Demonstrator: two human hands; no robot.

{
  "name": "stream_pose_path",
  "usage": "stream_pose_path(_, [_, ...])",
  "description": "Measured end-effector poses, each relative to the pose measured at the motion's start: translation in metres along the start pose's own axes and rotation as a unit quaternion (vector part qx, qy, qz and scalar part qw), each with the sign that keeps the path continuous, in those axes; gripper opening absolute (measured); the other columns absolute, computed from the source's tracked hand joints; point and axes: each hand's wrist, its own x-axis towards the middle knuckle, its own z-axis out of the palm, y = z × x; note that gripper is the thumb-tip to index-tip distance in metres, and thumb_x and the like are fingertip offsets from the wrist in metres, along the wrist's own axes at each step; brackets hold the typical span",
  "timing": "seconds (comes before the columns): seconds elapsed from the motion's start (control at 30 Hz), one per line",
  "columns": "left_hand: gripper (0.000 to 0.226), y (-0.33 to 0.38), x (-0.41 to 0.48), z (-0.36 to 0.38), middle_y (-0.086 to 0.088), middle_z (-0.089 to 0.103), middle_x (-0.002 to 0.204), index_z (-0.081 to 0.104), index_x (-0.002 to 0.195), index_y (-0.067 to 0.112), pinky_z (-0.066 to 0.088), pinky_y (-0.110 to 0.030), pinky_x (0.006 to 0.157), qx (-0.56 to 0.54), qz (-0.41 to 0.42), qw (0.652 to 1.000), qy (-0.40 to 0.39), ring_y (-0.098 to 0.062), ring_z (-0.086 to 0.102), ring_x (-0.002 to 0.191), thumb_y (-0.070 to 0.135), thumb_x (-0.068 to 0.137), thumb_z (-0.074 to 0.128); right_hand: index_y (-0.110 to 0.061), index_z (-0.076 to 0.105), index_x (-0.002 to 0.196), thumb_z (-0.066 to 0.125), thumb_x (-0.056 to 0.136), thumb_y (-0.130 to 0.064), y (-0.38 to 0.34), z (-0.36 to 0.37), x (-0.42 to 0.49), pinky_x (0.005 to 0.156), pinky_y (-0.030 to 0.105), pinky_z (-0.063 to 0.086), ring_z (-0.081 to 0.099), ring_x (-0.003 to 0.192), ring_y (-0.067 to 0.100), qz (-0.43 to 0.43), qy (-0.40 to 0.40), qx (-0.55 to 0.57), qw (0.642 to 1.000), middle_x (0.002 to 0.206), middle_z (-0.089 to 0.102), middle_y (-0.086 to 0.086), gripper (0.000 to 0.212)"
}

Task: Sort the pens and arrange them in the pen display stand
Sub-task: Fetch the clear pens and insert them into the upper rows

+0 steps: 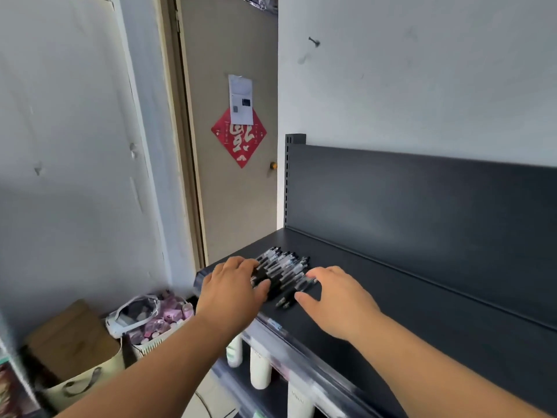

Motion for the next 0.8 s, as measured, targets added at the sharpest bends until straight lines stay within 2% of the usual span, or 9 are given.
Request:
stream_pose_path(0.13, [0.052,-0.017,0.043,0.017,0.006,0.045,0.139,0.042,0.139,0.03,0.035,-0.038,0.108,-0.036,-0.001,0.999,-0.027,-0.017,0.042,0.128,0.053,0.092,0.046,-0.034,0.044,0.137,0.048,0.09,-0.061,0.004,0.016,0.022,0.09,0.032,0.048,0.052,0.117,0.016,0.06,-0.012,0.017,0.998,0.137,0.044,-0.008,0.053])
stream_pose_path(0.27, [0.061,-0.045,0.078,0.037,0.001,0.046,0.141,0.041,0.141,0.023,0.04,-0.039,0.107,-0.074,-0.006,0.994,-0.085,-0.02,0.047,0.126,0.054,0.09,0.05,-0.033,0.041,0.138,0.048,0.09,-0.062,-0.006,0.032,0.036,0.091,0.031,0.046,0.049,0.122,0.017,0.119,-0.006,0.035,0.992,0.139,0.044,-0.007,0.057])
stream_pose_path(0.37, [0.066,-0.06,0.099,0.048,-0.003,0.048,0.142,0.04,0.143,0.018,0.042,-0.033,0.104,-0.123,-0.006,0.983,-0.133,-0.022,0.05,0.125,0.054,0.09,0.052,-0.031,0.038,0.141,0.048,0.09,-0.063,-0.017,0.04,0.045,0.088,0.031,0.046,0.05,0.12,0.017,0.164,0.013,0.041,0.986,0.139,0.045,-0.005,0.061])
stream_pose_path(0.5, [0.057,-0.07,0.123,0.057,-0.002,0.053,0.137,0.044,0.14,0.016,0.041,-0.03,0.1,-0.133,0.036,0.978,-0.157,-0.021,0.052,0.123,0.048,0.093,0.051,-0.029,0.034,0.144,0.048,0.089,-0.064,-0.03,0.047,0.055,0.087,0.032,0.047,0.05,0.121,0.019,0.207,0.039,0.026,0.977,0.141,0.043,-0.003,0.067])
stream_pose_path(0.6, [0.04,-0.073,0.14,0.059,-0.001,0.064,0.12,0.059,0.122,0.017,0.044,-0.028,0.092,-0.116,0.076,0.975,-0.173,-0.02,0.058,0.111,0.043,0.091,0.056,-0.028,0.031,0.145,0.053,0.088,-0.061,-0.037,0.053,0.06,0.087,0.032,0.049,0.052,0.119,0.02,0.236,0.042,0.015,0.971,0.142,0.041,0.0,0.07])
stream_pose_path(0.67, [0.025,-0.073,0.148,0.059,-0.001,0.067,0.092,0.066,0.092,0.018,0.045,-0.027,0.078,-0.1,0.101,0.973,-0.184,-0.022,0.062,0.093,0.042,0.087,0.061,-0.027,0.03,0.146,0.057,0.088,-0.054,-0.041,0.056,0.062,0.09,0.033,0.049,0.051,0.12,0.023,0.252,0.04,0.004,0.967,0.141,0.041,0.003,0.069])
stream_pose_path(0.73, [0.032,-0.072,0.154,0.058,-0.001,0.059,0.066,0.059,0.065,0.016,0.043,-0.027,0.067,-0.085,0.119,0.97,-0.195,-0.022,0.06,0.074,0.041,0.083,0.065,-0.025,0.03,0.145,0.058,0.088,-0.046,-0.045,0.058,0.064,0.09,0.033,0.049,0.052,0.118,0.024,0.271,0.038,0.001,0.962,0.138,0.042,0.005,0.067])
stream_pose_path(0.8, [0.039,-0.071,0.16,0.058,-0.001,0.054,0.055,0.053,0.055,0.015,0.045,-0.028,0.063,-0.081,0.123,0.965,-0.217,-0.022,0.056,0.064,0.04,0.08,0.066,-0.022,0.033,0.141,0.061,0.086,-0.04,-0.049,0.057,0.067,0.087,0.032,0.05,0.054,0.11,0.024,0.291,0.039,0.003,0.956,0.131,0.046,0.006,0.064])
